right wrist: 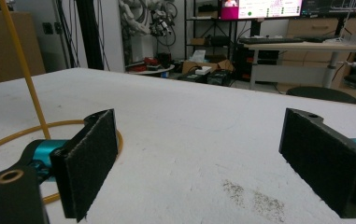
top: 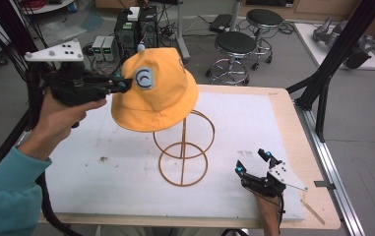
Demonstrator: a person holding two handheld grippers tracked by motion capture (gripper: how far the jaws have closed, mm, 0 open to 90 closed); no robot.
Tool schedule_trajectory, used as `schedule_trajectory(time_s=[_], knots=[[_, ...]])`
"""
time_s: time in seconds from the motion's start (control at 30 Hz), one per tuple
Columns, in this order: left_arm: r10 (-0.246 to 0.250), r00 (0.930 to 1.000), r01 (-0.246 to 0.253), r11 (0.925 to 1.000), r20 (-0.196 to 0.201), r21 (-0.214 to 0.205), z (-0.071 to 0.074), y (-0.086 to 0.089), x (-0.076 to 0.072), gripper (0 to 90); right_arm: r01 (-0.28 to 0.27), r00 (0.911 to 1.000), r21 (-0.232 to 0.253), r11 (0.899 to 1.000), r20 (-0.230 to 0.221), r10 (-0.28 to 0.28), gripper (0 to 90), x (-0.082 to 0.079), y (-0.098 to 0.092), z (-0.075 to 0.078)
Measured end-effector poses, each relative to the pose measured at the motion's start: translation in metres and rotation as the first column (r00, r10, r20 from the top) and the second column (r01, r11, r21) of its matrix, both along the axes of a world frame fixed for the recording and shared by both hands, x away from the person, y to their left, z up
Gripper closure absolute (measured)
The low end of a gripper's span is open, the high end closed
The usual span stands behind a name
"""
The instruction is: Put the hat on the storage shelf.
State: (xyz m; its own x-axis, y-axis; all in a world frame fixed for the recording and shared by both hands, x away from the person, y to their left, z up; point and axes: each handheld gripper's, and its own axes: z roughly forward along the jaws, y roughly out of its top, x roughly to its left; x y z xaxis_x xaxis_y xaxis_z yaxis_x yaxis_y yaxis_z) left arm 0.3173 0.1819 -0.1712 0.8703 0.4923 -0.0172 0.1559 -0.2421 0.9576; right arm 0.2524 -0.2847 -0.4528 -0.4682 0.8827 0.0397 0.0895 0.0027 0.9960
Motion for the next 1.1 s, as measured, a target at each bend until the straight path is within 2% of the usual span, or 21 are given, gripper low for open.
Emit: schedule_trajectory(time_s=[0.1, 0.17, 0.4, 0.6, 0.83, 1.03, 1.1], knots=[[-0.049, 0.9988, 0.049, 0.9986, -0.001, 0.021, -0.008, -0.021, -0.003, 87.4, 0.001, 1.0000, -0.006, 1.000, 0.007, -0.001, 10.7, 0.001, -0.001, 0.000], [-0.081, 0.9966, 0.081, 0.9966, -0.010, 0.012, -0.014, -0.032, -0.003, 87.4, 0.001, 1.0000, -0.003, 1.000, 0.007, -0.001, 10.7, 0.000, -0.001, 0.000], [-0.129, 0.9912, 0.130, 0.9898, -0.029, 0.057, -0.030, -0.057, -0.003, 87.4, -0.003, 1.0000, 0.007, 1.000, 0.004, 0.003, 10.7, 0.000, -0.001, 0.000], [-0.150, 0.9875, 0.154, 0.9853, -0.048, 0.075, -0.044, -0.062, -0.006, 87.4, -0.003, 1.0000, 0.010, 1.000, 0.004, 0.003, 10.7, 0.000, -0.002, 0.000], [-0.141, 0.9873, 0.147, 0.9854, -0.073, 0.085, -0.068, -0.061, -0.007, 87.3, -0.002, 0.9999, 0.006, 1.000, 0.011, 0.002, 10.7, 0.000, -0.002, 0.000], [-0.153, 0.9847, 0.160, 0.9838, -0.083, 0.081, -0.073, -0.060, -0.006, 86.9, -0.002, 1.0000, 0.006, 1.000, 0.008, 0.002, 10.7, 0.000, -0.002, 0.000], [-0.168, 0.9813, 0.176, 0.9815, -0.093, 0.076, -0.074, -0.060, -0.005, 84.0, 0.000, 0.9999, 0.005, 1.000, 0.010, 0.000, 10.7, 0.000, -0.002, 0.000]])
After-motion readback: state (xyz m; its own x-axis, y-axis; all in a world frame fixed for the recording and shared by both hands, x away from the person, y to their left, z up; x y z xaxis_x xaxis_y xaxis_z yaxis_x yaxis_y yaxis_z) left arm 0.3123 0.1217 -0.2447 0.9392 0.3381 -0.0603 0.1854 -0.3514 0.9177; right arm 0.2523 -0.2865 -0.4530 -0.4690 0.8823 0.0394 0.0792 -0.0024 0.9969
